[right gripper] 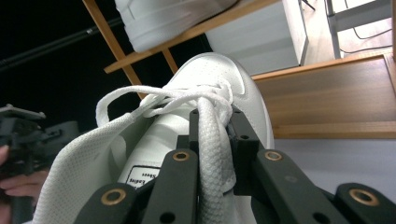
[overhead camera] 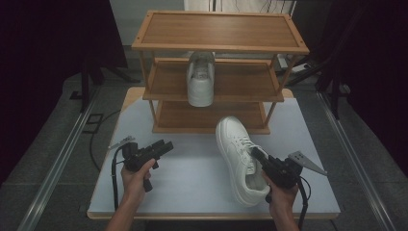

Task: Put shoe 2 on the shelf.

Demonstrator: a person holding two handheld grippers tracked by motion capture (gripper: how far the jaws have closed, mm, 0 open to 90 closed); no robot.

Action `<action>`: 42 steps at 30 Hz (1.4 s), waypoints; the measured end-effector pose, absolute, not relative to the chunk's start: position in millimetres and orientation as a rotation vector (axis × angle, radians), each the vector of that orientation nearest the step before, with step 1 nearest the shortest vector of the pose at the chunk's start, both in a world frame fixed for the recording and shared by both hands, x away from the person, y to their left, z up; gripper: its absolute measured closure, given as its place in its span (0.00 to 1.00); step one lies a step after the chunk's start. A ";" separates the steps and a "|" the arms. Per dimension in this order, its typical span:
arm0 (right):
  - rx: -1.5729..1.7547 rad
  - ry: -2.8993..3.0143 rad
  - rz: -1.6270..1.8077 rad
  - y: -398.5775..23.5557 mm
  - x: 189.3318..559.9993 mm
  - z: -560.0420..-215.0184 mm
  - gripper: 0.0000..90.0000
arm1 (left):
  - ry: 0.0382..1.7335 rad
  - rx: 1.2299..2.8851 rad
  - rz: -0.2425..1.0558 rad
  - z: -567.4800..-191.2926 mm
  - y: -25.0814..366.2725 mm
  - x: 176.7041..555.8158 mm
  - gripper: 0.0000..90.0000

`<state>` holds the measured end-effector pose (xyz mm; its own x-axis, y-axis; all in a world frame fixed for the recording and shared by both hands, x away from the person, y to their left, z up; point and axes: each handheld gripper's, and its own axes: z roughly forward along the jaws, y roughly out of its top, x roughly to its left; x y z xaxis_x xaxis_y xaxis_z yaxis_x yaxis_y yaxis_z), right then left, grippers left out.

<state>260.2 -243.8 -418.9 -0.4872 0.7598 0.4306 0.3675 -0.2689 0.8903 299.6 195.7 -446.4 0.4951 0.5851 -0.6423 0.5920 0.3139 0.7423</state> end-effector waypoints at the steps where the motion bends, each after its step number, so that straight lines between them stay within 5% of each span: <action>1: 1.381 1.670 1.826 -243.5 259.4 -417.2 0.92 | 1.149 1.336 -0.005 -446.3 196.1 299.5 0.42; 23: 1.310 1.519 1.951 -243.4 260.7 -352.8 0.92 | 1.142 1.314 -0.019 -444.8 199.3 299.2 0.42; 42: 1.393 1.406 1.906 -238.2 318.0 -318.1 0.92 | 1.144 1.309 -0.021 -444.9 199.2 299.4 0.42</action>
